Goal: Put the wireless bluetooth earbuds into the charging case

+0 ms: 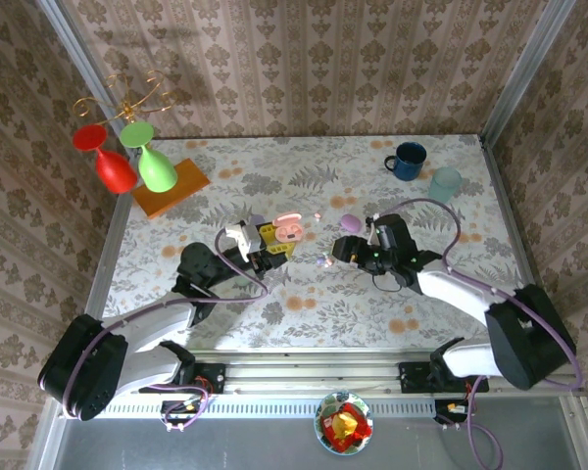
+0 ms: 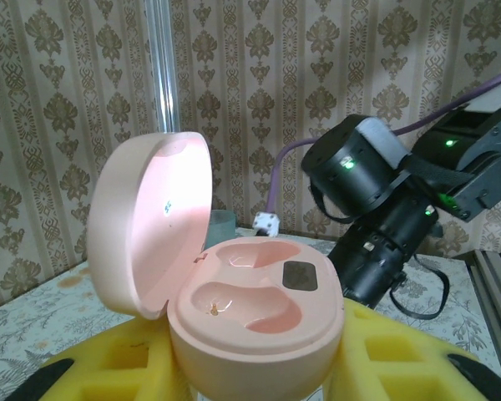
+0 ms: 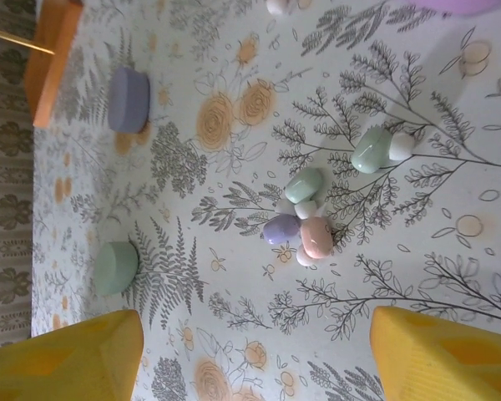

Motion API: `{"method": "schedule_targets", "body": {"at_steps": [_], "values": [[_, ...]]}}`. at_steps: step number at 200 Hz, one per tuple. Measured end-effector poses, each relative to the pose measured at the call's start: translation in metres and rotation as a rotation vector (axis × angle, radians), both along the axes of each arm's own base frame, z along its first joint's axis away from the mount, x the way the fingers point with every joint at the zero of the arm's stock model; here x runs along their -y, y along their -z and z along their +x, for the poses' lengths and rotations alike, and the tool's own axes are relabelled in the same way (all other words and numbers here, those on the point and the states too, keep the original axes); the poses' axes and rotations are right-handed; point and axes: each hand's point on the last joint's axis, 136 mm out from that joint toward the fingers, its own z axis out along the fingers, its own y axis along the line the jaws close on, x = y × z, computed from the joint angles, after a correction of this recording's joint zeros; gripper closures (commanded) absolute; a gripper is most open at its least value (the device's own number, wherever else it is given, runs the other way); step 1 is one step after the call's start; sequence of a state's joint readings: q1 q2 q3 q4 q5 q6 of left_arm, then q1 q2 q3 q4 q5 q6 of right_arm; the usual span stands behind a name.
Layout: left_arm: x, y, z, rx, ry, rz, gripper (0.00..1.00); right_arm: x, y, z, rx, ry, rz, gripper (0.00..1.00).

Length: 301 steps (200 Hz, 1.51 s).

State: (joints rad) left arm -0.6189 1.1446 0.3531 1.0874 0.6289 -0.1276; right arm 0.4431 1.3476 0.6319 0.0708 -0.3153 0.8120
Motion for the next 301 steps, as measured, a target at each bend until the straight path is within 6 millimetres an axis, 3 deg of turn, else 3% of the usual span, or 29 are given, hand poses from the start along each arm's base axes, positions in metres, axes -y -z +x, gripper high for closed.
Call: {"method": "schedule_targets", "body": {"at_steps": [70, 154, 301], "values": [[0.002, 0.006, 0.003, -0.016, 0.0, 0.011, 0.67, -0.02, 0.03, 0.021, -0.109, -0.044, -0.014, 0.53], [0.002, 0.007, 0.003, -0.017, 0.0, 0.012, 0.67, -0.027, 0.067, 0.021, -0.201, -0.092, -0.045, 0.6], [0.002, 0.009, 0.003, -0.023, 0.0, 0.016, 0.67, -0.033, 0.076, 0.021, -0.222, -0.116, -0.026, 0.81]]}}
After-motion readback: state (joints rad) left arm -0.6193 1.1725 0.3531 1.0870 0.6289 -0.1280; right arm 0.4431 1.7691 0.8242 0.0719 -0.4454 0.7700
